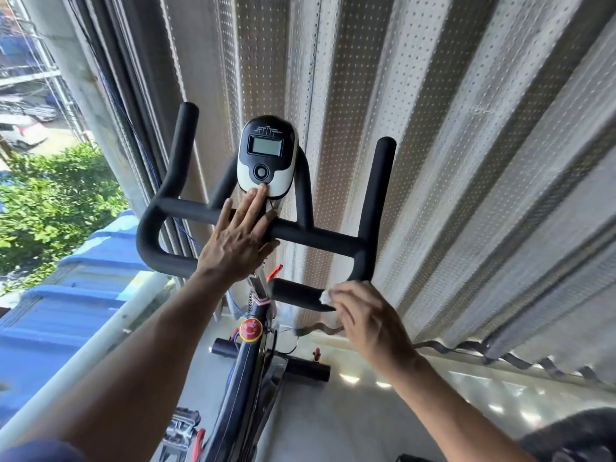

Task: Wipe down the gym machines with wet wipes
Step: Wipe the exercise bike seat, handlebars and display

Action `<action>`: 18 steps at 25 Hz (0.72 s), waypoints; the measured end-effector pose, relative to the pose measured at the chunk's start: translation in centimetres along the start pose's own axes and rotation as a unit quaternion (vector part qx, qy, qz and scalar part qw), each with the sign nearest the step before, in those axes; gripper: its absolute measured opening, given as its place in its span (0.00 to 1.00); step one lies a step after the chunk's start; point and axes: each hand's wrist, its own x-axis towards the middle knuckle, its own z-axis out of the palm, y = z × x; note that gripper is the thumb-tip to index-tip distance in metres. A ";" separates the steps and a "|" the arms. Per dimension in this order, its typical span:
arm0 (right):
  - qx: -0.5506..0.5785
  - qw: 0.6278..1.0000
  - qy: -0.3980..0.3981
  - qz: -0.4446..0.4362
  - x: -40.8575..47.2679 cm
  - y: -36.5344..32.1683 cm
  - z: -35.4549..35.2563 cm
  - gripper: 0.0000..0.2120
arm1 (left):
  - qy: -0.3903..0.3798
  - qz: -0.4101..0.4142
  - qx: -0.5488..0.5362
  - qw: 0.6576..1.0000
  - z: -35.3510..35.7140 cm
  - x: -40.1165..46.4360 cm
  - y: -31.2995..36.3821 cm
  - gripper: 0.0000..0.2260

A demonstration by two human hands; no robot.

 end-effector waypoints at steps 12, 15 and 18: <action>0.016 0.994 0.077 0.081 1.7 4.5 -1.8 0.10 | 0.054 0.097 0.034 0.993 -0.2 4.0 3.8 0.29; -0.049 0.996 0.044 0.065 5.3 5.0 -0.9 0.04 | 0.094 0.108 0.022 0.989 0.6 3.8 3.3 0.28; -0.047 0.998 -0.020 0.021 4.1 4.8 -0.7 0.05 | 0.104 0.106 0.005 0.989 0.4 4.1 3.4 0.28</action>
